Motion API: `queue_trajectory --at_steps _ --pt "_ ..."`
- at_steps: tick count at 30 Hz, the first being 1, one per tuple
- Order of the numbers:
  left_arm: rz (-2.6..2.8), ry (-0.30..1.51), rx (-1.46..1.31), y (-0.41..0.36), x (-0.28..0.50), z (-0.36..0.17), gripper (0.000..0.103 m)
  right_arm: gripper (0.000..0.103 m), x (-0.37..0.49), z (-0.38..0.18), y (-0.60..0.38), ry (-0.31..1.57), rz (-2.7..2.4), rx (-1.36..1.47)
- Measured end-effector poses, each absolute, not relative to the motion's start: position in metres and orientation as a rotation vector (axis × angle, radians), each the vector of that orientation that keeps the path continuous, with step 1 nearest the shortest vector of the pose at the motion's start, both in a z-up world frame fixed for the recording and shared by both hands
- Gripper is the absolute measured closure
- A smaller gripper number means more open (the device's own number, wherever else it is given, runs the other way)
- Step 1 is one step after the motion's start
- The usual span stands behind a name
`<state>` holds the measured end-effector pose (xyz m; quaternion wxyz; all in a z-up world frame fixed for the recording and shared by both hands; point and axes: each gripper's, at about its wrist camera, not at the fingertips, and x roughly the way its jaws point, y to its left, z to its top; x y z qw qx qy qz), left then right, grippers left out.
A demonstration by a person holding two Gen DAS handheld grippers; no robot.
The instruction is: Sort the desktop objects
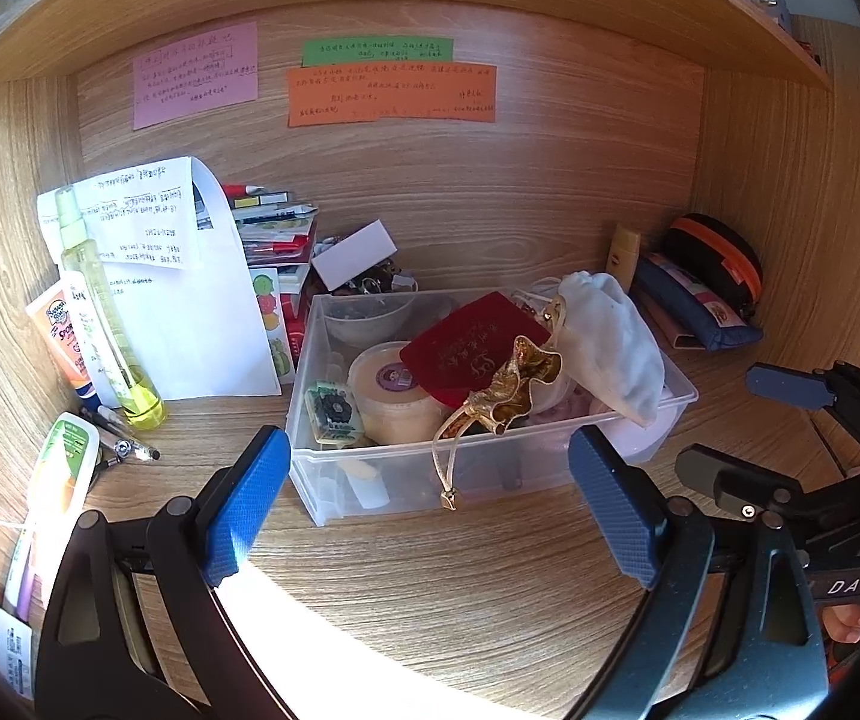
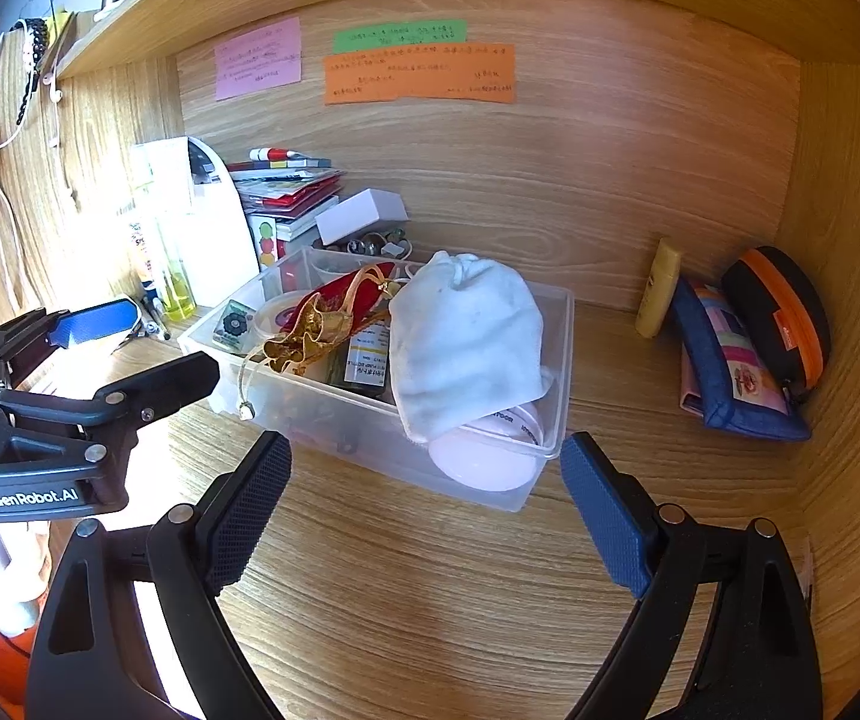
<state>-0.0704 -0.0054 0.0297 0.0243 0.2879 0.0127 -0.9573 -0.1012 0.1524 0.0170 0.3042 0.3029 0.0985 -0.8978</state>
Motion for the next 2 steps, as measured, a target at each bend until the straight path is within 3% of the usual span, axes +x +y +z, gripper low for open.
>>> queue_trajectory --at_steps 2 --pt "-2.952 0.042 0.907 -0.0065 -0.0715 0.0293 0.008 0.013 -0.1019 0.0158 0.1522 0.257 -2.380 0.811"
